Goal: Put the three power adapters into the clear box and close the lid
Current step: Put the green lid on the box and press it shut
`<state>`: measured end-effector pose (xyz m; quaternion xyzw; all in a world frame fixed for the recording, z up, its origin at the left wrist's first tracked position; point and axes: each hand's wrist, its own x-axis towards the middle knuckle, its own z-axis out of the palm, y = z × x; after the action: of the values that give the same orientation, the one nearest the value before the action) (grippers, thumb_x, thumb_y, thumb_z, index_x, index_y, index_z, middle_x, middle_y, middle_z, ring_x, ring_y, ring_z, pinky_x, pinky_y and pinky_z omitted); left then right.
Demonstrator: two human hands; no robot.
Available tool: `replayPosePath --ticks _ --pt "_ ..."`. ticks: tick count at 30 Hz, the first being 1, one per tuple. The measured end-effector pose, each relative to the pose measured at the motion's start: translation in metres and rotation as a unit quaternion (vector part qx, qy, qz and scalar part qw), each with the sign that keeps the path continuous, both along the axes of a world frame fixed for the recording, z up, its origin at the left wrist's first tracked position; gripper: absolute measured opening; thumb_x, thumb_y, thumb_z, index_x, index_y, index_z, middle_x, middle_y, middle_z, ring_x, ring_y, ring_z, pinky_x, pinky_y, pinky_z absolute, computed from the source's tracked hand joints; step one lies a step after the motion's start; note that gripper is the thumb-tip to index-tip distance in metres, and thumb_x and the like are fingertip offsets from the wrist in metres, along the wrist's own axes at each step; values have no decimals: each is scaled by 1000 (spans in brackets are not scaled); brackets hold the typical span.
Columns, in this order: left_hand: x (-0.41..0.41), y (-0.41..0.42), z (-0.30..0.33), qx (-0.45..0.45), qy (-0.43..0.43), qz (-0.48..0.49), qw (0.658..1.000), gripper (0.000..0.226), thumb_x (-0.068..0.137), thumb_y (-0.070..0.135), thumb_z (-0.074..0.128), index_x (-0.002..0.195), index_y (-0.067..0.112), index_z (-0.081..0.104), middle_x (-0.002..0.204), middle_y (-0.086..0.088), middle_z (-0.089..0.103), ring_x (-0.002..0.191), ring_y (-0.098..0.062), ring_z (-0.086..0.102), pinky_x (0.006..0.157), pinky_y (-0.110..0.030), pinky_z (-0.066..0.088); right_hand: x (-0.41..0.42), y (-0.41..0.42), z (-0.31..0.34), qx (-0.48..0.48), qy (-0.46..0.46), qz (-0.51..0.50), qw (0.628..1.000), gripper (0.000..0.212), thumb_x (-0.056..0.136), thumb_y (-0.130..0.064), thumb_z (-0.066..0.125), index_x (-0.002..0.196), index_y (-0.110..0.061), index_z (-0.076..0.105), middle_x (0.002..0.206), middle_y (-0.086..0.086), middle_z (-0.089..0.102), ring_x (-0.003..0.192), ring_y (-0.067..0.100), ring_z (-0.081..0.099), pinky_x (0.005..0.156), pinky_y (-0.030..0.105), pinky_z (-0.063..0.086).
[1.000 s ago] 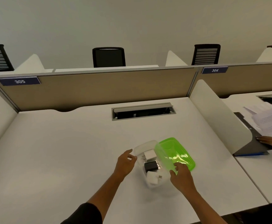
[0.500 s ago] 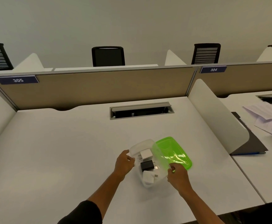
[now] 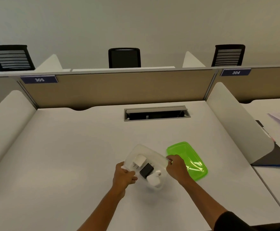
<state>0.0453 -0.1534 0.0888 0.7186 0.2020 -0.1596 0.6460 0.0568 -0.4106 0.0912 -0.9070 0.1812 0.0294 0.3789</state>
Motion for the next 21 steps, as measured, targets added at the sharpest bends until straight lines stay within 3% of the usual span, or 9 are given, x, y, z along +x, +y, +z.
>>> replayPosePath --ticks 5,9,12,21 --pt "-17 11 0 -28 52 91 994 67 95 7 75 152 16 40 116 -19 71 87 -30 82 67 -34 67 29 21 3 27 -11 30 999 25 81 7 53 97 7 71 102 28 71 103 47 65 88 50 55" --pt "-27 14 1 -46 64 121 990 67 96 9 76 152 14 40 113 -20 72 85 -33 82 68 -38 68 45 36 10 48 -1 48 998 47 88 4 53 133 0 66 137 18 65 131 34 59 108 33 44" --pt "-34 15 1 -56 73 128 987 69 97 11 75 154 13 37 116 -24 73 85 -34 83 75 -44 70 51 45 14 69 3 64 996 54 90 2 51 143 -4 59 149 14 57 138 30 54 114 32 40" --pt "-45 25 0 -2 73 108 991 57 101 26 69 149 14 41 113 -18 75 83 -34 81 60 -38 66 58 43 9 74 -16 79 994 45 96 -6 54 140 -11 62 145 5 61 120 24 65 108 37 49"
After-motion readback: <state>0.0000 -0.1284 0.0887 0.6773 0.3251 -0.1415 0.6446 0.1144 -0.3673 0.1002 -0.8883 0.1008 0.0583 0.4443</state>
